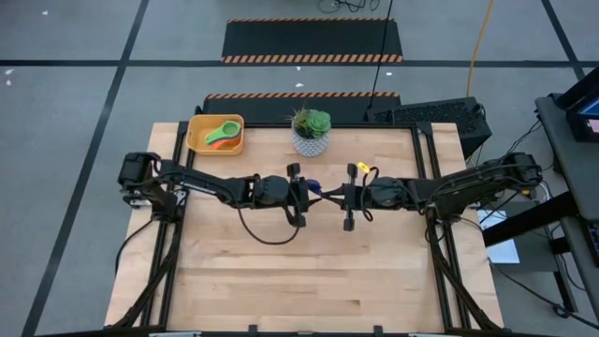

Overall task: Nest measuring cups in basket
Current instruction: Stack the violet measuring cup on top of the green measuring cup in the yellow bin

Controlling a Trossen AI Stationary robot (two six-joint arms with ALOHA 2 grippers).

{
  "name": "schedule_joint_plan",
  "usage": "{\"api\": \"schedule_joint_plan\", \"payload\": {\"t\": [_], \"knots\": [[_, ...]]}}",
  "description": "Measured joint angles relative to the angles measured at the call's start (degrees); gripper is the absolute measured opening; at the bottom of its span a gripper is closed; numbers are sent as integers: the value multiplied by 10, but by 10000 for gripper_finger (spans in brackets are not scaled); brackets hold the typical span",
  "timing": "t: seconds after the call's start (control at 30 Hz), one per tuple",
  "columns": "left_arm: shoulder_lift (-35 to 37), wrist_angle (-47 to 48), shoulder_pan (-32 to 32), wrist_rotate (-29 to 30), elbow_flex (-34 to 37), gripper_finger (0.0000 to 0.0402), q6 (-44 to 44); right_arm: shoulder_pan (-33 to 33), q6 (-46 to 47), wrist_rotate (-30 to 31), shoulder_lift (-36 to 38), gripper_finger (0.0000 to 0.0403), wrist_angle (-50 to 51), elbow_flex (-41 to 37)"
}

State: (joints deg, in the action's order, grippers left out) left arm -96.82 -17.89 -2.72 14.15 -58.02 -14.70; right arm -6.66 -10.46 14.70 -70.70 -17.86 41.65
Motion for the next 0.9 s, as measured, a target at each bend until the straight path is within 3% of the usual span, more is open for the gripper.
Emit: {"api": "schedule_joint_plan", "payload": {"t": [0.2, 0.33, 0.43, 0.6, 0.7, 0.9], "knots": [[6, -18, -1, -4, 0, 20, -22, 0, 6, 0, 0, 1, -10, 0], [28, -3, -1, 9, 0, 12, -8, -1, 6, 9, 0, 19, -19, 2], [73, 30, -3, 15, 1, 7, 16, -8, 7, 51, 2, 44, -21, 3], [161, 55, -1, 102, 36, 5, 35, -25, 0, 137, -1, 91, -18, -1], [207, -36, 2, 108, 104, 6, 66, -29, 9, 178, -11, 115, -56, 1], [214, -373, -2, 101, 238, 5, 89, -28, 48, 184, -53, 149, -165, 0]]}}
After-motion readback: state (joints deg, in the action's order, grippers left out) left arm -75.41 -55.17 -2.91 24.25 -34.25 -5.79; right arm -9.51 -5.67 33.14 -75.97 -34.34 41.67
